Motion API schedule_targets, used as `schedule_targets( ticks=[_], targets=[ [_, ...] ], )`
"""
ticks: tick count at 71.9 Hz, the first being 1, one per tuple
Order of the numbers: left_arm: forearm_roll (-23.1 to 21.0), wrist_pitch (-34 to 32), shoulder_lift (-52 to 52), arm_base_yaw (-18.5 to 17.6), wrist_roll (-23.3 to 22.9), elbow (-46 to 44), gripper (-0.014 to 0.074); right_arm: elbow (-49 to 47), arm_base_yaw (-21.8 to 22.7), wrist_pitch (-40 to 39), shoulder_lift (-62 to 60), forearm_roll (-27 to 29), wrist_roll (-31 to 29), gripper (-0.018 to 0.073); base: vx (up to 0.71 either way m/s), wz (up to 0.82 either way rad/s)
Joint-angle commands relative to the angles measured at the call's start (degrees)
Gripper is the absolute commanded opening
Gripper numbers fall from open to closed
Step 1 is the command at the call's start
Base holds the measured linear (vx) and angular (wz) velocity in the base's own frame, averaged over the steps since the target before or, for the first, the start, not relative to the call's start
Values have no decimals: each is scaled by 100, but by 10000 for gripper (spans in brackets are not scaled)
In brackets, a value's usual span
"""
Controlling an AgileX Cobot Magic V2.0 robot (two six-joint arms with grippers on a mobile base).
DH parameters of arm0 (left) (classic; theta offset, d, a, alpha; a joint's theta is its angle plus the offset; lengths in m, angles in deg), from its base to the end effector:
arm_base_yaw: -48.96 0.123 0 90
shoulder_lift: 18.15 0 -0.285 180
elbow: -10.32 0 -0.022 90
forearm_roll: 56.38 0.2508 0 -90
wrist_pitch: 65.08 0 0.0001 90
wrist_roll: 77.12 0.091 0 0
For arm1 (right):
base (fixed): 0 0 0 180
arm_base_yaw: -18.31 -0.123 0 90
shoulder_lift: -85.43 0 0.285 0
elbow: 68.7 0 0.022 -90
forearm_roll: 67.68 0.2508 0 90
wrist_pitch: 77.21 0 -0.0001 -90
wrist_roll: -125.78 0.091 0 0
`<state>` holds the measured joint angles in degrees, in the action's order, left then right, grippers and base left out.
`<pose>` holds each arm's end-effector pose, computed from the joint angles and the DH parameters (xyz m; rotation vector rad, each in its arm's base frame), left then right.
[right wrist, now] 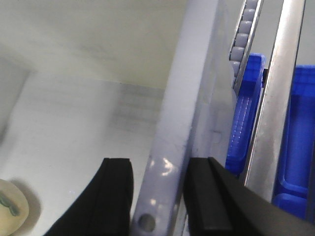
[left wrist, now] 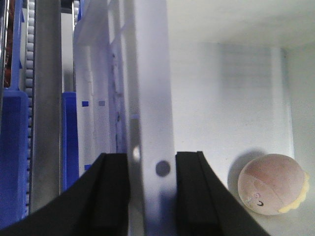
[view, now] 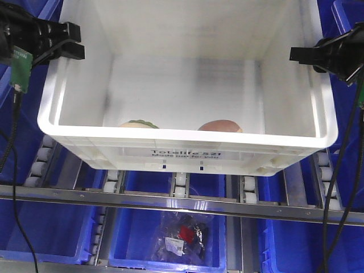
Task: Place moving items into box and shelve
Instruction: 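Lower the tote onto the roller lane and open both grippers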
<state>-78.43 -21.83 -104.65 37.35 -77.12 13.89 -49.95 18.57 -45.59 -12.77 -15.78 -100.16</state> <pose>0.2887 -0.0832 0.3712 0.0399 2.3210 -0.5491 0.2808 0.0363 0.3376 -0.2219 2.0856 0.4614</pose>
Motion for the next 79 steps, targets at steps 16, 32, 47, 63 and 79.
schedule_targets(
  ticks=[16,32,47,63,79],
  targets=[
    [-446,-1747,-193,-49,0,-217,448,-258,-84,-354,-97,736,-657,557,0,0],
    [-446,-1804,-193,-49,0,-217,617,-258,-84,-351,-97,713,-699,699,0,0],
    [-459,-1248,-48,-49,0,-217,596,-258,-84,352,-249,713,-614,659,0,0],
    [-641,60,319,-49,0,-217,540,-258,-84,1581,-673,640,-197,542,0,0],
    [-871,1672,451,-55,-66,-217,436,-258,-84,2244,-1220,-1323,1166,448,0,0]
  ],
)
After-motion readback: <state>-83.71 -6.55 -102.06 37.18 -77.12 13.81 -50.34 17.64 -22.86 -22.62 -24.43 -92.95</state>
